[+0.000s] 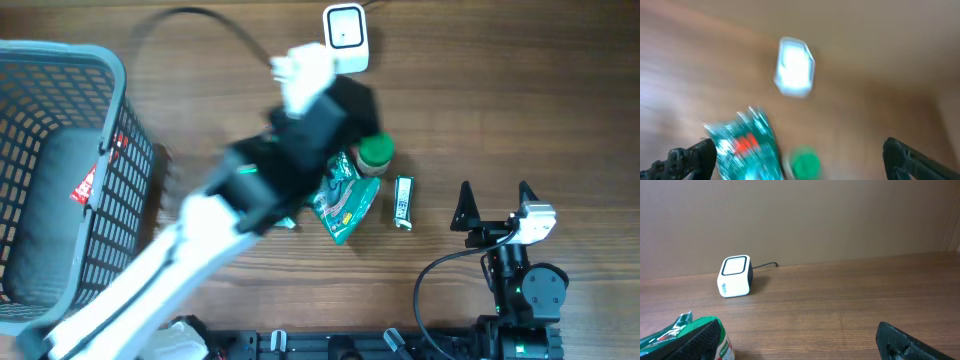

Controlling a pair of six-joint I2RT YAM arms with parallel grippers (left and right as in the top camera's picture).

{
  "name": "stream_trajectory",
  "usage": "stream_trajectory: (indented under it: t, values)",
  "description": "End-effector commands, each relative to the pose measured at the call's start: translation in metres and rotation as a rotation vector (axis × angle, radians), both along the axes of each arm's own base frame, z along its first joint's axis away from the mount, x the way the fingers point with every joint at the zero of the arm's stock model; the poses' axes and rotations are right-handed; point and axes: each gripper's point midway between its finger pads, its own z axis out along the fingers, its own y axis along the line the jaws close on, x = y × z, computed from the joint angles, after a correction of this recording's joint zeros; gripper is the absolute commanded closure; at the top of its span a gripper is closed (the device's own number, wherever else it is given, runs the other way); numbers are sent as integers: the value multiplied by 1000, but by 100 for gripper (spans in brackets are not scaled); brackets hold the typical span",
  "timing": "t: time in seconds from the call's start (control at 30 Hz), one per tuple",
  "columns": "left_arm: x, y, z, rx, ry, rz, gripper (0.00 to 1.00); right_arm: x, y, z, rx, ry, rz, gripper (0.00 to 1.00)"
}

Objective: Scan the item barcode
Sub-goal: 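Carry the tube box out and set it right of the gloves, then reach the left gripper into the basket and grasp the red Nescafe stick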

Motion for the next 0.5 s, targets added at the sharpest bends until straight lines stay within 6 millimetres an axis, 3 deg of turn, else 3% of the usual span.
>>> stream_trajectory:
  t: [0.0,0.1,0.2,0.27,0.33,0.37,0.47]
  values:
    - [3,141,73,-129,-207,454,0,0,-1,1,17,-7,-10,0]
    - [-12,230,88,-294,-258,729,0,0,-1,1,18,-7,-10,0]
    - [-27,302,78,-324,-237,926,0,0,-1,1,18,-7,-10,0]
    - [-40,345,54,-326,-165,1084,0,0,-1,1,17,-7,-10,0]
    - [-50,373,28,-369,-91,1228,0,0,-1,1,18,-7,-10,0]
    - [-55,390,6,-419,-26,1325,0,0,-1,1,17,-6,-10,0]
    - [-43,414,-49,-527,160,1401,0,0,-1,1,17,-6,-10,0]
